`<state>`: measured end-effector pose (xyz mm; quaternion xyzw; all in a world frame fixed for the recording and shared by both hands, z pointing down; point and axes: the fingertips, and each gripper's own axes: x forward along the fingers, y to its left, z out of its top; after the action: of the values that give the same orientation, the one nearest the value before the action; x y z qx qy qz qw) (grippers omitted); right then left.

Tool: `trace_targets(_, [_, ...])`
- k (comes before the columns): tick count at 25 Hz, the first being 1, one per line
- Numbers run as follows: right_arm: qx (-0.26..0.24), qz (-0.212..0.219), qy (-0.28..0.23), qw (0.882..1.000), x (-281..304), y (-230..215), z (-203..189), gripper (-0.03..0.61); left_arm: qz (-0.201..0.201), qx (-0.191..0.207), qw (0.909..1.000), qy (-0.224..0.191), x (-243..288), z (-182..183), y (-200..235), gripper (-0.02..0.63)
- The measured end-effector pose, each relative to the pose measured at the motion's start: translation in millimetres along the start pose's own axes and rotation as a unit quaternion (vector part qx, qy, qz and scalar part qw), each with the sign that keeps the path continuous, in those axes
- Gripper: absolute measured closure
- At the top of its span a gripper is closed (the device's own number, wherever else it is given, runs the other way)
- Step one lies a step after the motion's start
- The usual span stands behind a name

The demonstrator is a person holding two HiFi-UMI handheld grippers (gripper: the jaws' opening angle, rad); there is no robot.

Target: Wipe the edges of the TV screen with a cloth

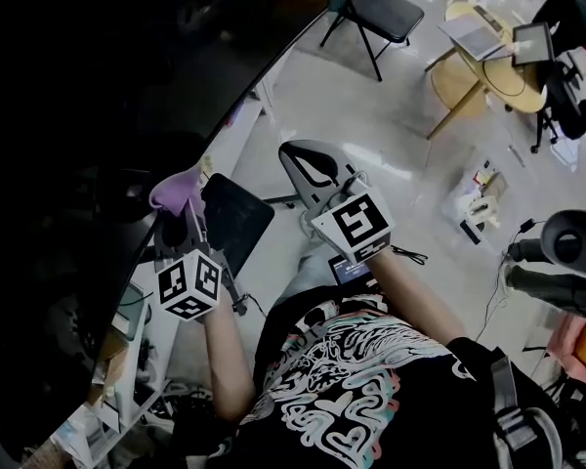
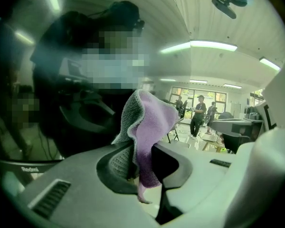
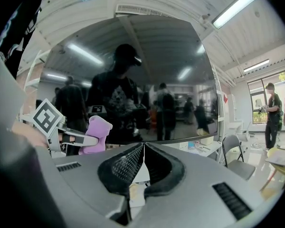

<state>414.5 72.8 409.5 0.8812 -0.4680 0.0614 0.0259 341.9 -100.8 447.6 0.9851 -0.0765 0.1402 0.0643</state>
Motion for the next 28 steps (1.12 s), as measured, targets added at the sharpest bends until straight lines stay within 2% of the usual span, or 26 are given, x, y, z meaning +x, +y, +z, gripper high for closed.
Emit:
trace_targets(3, [0.001, 0.000, 0.004, 1.000, 2, -5, -2, 0.549, 0.000, -0.004, 1.0000, -0.001, 8, 2, -5, 0.545])
trace_targets(7, [0.027, -0.005, -0.001, 1.000, 1, -18, 0, 0.549, 0.002, -0.024, 0.9997, -0.006, 18, 6, -15, 0.545])
trace_targets(14, [0.040, -0.023, -0.003, 0.999, 3, -47, -2, 0.549, -0.013, -0.037, 0.9992, -0.009, 37, 15, -36, 0.545])
trace_targets(22, [0.046, -0.040, 0.002, 0.998, 11, -80, -6, 0.549, -0.009, -0.035, 0.9992, -0.015, 66, 20, -57, 0.545])
trace_targets(24, [0.047, -0.045, 0.002, 0.998, 12, -85, -5, 0.549, -0.016, -0.054, 0.9982, -0.019, 68, 22, -60, 0.545])
trace_targets(28, [0.051, -0.057, 0.002, 0.997, 13, -98, -3, 0.549, -0.037, -0.121, 0.9915, -0.029, 77, 26, -70, 0.545])
